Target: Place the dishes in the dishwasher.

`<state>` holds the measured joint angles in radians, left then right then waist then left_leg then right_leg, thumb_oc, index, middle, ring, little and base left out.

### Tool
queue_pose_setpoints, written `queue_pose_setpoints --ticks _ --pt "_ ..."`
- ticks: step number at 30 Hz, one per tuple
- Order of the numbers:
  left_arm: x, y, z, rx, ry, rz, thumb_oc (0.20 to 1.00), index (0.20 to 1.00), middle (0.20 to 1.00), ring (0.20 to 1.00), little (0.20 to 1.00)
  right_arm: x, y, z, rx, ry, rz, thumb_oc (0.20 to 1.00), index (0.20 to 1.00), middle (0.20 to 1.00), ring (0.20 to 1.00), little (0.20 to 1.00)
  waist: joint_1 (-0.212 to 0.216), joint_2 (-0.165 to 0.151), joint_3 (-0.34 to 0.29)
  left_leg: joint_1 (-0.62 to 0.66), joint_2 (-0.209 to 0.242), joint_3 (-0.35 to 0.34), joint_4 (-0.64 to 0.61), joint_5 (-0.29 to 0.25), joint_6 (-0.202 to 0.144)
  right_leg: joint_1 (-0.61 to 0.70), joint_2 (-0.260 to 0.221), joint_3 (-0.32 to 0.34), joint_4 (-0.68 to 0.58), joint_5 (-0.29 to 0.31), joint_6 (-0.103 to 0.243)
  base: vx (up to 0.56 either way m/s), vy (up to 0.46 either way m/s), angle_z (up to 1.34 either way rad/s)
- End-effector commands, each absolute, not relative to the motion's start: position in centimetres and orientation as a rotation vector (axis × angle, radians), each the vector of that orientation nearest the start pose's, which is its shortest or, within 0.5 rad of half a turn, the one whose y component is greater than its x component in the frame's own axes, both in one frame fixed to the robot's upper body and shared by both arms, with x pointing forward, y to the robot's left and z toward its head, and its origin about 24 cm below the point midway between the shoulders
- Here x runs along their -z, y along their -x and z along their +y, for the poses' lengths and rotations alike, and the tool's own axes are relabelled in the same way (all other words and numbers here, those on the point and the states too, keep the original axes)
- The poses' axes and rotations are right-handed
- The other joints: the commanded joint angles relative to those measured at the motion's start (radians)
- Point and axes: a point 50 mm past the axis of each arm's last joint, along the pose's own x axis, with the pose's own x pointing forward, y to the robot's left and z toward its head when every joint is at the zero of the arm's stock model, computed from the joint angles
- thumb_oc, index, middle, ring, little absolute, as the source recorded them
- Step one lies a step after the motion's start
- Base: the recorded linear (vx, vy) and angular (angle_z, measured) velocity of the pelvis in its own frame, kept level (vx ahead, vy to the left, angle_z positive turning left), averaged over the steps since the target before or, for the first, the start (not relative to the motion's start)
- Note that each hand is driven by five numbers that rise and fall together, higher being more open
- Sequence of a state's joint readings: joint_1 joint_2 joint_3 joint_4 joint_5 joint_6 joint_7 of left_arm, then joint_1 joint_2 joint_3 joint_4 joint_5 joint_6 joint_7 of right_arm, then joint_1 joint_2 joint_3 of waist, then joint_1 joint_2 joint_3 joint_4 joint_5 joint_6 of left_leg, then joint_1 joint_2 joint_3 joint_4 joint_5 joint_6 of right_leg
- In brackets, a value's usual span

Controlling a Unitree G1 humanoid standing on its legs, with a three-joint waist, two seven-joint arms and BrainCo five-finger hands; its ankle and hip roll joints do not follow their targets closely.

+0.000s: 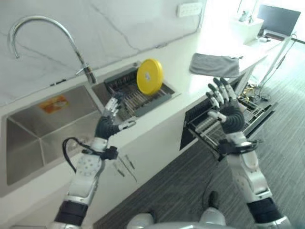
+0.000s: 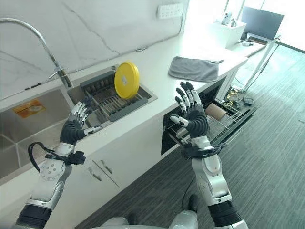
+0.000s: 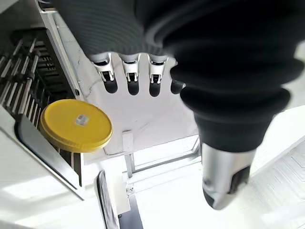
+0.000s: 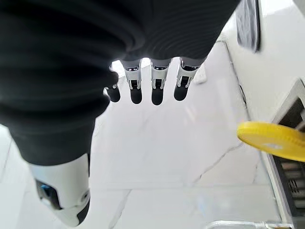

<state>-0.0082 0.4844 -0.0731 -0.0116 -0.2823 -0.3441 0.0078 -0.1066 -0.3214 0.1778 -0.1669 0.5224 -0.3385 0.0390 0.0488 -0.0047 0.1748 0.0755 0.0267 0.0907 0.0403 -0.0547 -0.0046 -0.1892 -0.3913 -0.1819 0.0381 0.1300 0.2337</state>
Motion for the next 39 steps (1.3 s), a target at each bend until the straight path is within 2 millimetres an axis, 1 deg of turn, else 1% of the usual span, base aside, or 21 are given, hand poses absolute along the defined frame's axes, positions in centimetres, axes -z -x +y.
queue_pose_setpoints --ticks 1,2,4,7,8,10,11,12,13,14,15,16,17,19,21,28,32,35,36,37,39 --pt "-12.9 -25.1 20.4 0.082 -0.205 -0.514 1.0 1.0 1.0 1.0 1.0 -16.6 -26.0 -15.9 -0.299 -0.223 -0.671 1.0 1.0 1.0 1.0 1.0 0.026 -0.01 -0.042 0.093 0.087 0.014 -0.121 0.051 -0.066 0.205 0.153 -0.078 -0.038 0.0 -0.041 0.32 -0.624 0.18" --pt "-12.7 -24.9 20.4 0.067 -0.202 -0.509 1.0 1.0 1.0 1.0 1.0 -16.8 -26.0 -16.0 -0.298 -0.221 -0.669 1.0 1.0 1.0 1.0 1.0 0.027 -0.01 -0.054 0.083 0.114 0.024 -0.118 0.067 -0.088 0.245 0.182 -0.082 -0.086 -0.014 -0.064 0.28 -0.51 0.4" --pt "-12.7 -24.9 20.5 0.03 -0.188 -0.525 1.0 1.0 1.0 1.0 1.0 -17.0 -26.2 -15.6 -0.315 -0.214 -0.667 1.0 1.0 1.0 1.0 1.0 0.027 -0.006 -0.066 0.056 0.141 0.03 -0.111 0.091 -0.107 0.265 0.214 -0.078 -0.118 -0.031 -0.092 0.11 -0.278 0.26" --pt "-12.5 -25.0 20.6 0.023 -0.187 -0.52 1.0 1.0 1.0 1.0 1.0 -16.8 -26.1 -15.5 -0.326 -0.211 -0.657 1.0 1.0 1.0 1.0 1.0 0.021 -0.006 -0.071 0.03 0.144 0.022 -0.078 0.097 -0.115 0.267 0.236 -0.065 -0.12 -0.044 -0.109 0.06 -0.197 -0.46" --pt "-12.3 -25.0 20.7 0.008 -0.179 -0.522 1.0 1.0 1.0 1.0 1.0 -16.5 -25.9 -15.9 -0.332 -0.205 -0.642 1.0 1.0 1.0 1.0 1.0 0.011 -0.006 -0.065 -0.022 0.128 0.016 0.07 0.132 -0.122 0.267 0.257 -0.05 -0.123 -0.057 -0.135 0.05 -0.216 -0.2" --pt "-12.2 -24.7 20.7 0.011 -0.17 -0.518 1.0 1.0 1.0 1.0 1.0 -16.2 -25.7 -16.0 -0.329 -0.194 -0.636 1.0 1.0 1.0 1.0 1.0 0.01 -0.007 -0.05 -0.088 0.112 -0.003 0.203 0.149 -0.119 0.275 0.27 -0.039 -0.121 -0.062 -0.153 0.05 -0.12 0.12" --pt "-12.0 -24.7 20.5 0.027 -0.169 -0.513 1.0 1.0 1.0 1.0 1.0 -16.0 -25.6 -16.1 -0.326 -0.191 -0.637 1.0 1.0 1.0 1.0 1.0 0.003 0.004 -0.041 -0.109 0.149 0.015 0.175 0.176 -0.13 0.28 0.274 -0.047 -0.119 -0.065 -0.153 0.08 0.082 0.1" --pt "-11.8 -24.7 20.4 0.031 -0.169 -0.513 1.0 1.0 1.0 1.0 1.0 -16.0 -25.6 -16.1 -0.328 -0.189 -0.643 1.0 1.0 1.0 1.0 1.0 0.0 0.011 -0.042 -0.097 0.164 0.022 0.12 0.186 -0.135 0.28 0.272 -0.05 -0.118 -0.066 -0.147 0.1 0.219 0.04" --pt "-11.9 -24.7 20.3 0.03 -0.167 -0.515 1.0 1.0 1.0 1.0 1.0 -16.1 -25.5 -15.9 -0.334 -0.184 -0.65 1.0 1.0 1.0 1.0 1.0 0.0 0.022 -0.042 -0.091 0.187 0.015 0.042 0.217 -0.147 0.284 0.272 -0.046 -0.119 -0.07 -0.14 0.11 0.252 0.15" --pt "-11.9 -24.7 20.3 0.028 -0.163 -0.515 1.0 1.0 1.0 1.0 1.0 -16.2 -25.5 -15.7 -0.338 -0.178 -0.653 1.0 1.0 1.0 1.0 1.0 0.0 0.028 -0.04 -0.088 0.205 0.003 -0.006 0.247 -0.158 0.291 0.268 -0.036 -0.12 -0.076 -0.136 0.1 0.305 0.15" --pt "-11.9 -24.8 20.3 0.027 -0.157 -0.514 1.0 1.0 1.0 1.0 1.0 -16.2 -25.5 -15.7 -0.338 -0.178 -0.652 1.0 1.0 1.0 1.0 1.0 -0.003 0.031 -0.037 -0.085 0.214 -0.002 -0.026 0.256 -0.161 0.296 0.26 -0.03 -0.121 -0.079 -0.134 0.15 0.502 -0.03" --pt "-12.0 -25.1 20.1 0.029 -0.151 -0.51 1.0 1.0 1.0 1.0 1.0 -16.0 -25.5 -16.0 -0.341 -0.196 -0.629 1.0 1.0 1.0 1.0 1.0 -0.011 0.034 -0.049 -0.032 0.205 0.017 -0.111 0.221 -0.159 0.303 0.216 -0.053 -0.118 -0.069 -0.108 0.17 0.546 -0.19" --pt "-12.0 -25.2 20.2 0.038 -0.155 -0.504 1.0 1.0 1.0 1.0 1.0 -15.8 -25.1 -16.2 -0.34 -0.184 -0.626 1.0 1.0 1.0 1.0 1.0 -0.015 0.033 -0.059 -0.013 0.195 0.035 -0.121 0.187 -0.155 0.304 0.184 -0.078 -0.114 -0.056 -0.091 0.18 0.473 -0.23" --pt "-11.9 -25.4 20.3 0.051 -0.164 -0.494 1.0 1.0 1.0 1.0 1.0 -15.7 -25.1 -16.2 -0.328 -0.193 -0.615 1.0 1.0 1.0 1.0 1.0 -0.009 0.032 -0.067 0.012 0.17 0.022 -0.128 0.156 -0.145 0.309 0.163 -0.084 -0.109 -0.049 -0.073 0.12 0.166 0.05" --pt "-12.0 -25.3 20.3 0.056 -0.168 -0.494 1.0 1.0 1.0 1.0 1.0 -15.7 -25.1 -16.2 -0.321 -0.2 -0.616 1.0 1.0 1.0 1.0 1.0 -0.006 0.031 -0.068 0.017 0.165 0.02 -0.128 0.148 -0.142 0.311 0.157 -0.086 -0.107 -0.048 -0.069 0.07 0.051 0.19" --pt "-12.3 -25.4 20.3 0.096 -0.195 -0.491 1.0 1.0 1.0 1.0 1.0 -16.0 -25.1 -16.0 -0.28 -0.216 -0.627 1.0 1.0 1.0 1.0 1.0 0.025 0.015 -0.078 0.029 0.127 0.015 -0.128 0.109 -0.107 0.319 0.122 -0.103 -0.107 -0.034 -0.039 0.04 0.012 0.18" --pt "-12.5 -25.4 20.2 0.099 -0.204 -0.493 1.0 1.0 1.0 1.0 1.0 -16.2 -25.2 -15.7 -0.292 -0.215 -0.634 1.0 1.0 1.0 1.0 1.0 0.037 0.011 -0.078 0.032 0.12 0.01 -0.128 0.104 -0.1 0.32 0.118 -0.101 -0.108 -0.033 -0.036 0.0 -0.006 0.06" --pt "-12.9 -25.4 20.4 0.084 -0.197 -0.509 1.0 1.0 1.0 1.0 1.0 -16.6 -25.6 -15.1 -0.328 -0.177 -0.631 1.0 1.0 1.0 1.0 1.0 0.059 0.005 -0.073 0.029 0.102 -0.018 -0.111 0.1 -0.093 0.315 0.126 -0.082 -0.107 -0.031 -0.044 -0.03 -0.036 -0.09" --pt "-13.0 -25.3 20.3 0.076 -0.193 -0.515 1.0 1.0 1.0 1.0 1.0 -16.6 -25.8 -14.8 -0.336 -0.166 -0.622 1.0 1.0 1.0 1.0 1.0 0.065 0.004 -0.072 0.03 0.103 -0.018 -0.107 0.099 -0.094 0.317 0.125 -0.083 -0.108 -0.031 -0.046 -0.02 -0.018 -0.19" --pt "-13.0 -25.1 20.5 0.058 -0.183 -0.52 1.0 1.0 1.0 1.0 1.0 -16.4 -26.1 -14.3 -0.359 -0.151 -0.602 1.0 1.0 1.0 1.0 1.0 0.074 0.006 -0.075 0.04 0.118 0.002 -0.116 0.099 -0.099 0.33 0.122 -0.104 -0.114 -0.034 -0.042 0.01 0.002 -0.22" --pt "-13.2 -25.1 20.6 0.052 -0.18 -0.525 1.0 1.0 1.0 1.0 1.0 -16.4 -26.2 -14.3 -0.376 -0.151 -0.594 1.0 1.0 1.0 1.0 1.0 0.076 0.004 -0.082 0.037 0.135 0.019 -0.126 0.11 -0.107 0.333 0.12 -0.127 -0.117 -0.034 -0.04 0.0 0.029 -0.12"
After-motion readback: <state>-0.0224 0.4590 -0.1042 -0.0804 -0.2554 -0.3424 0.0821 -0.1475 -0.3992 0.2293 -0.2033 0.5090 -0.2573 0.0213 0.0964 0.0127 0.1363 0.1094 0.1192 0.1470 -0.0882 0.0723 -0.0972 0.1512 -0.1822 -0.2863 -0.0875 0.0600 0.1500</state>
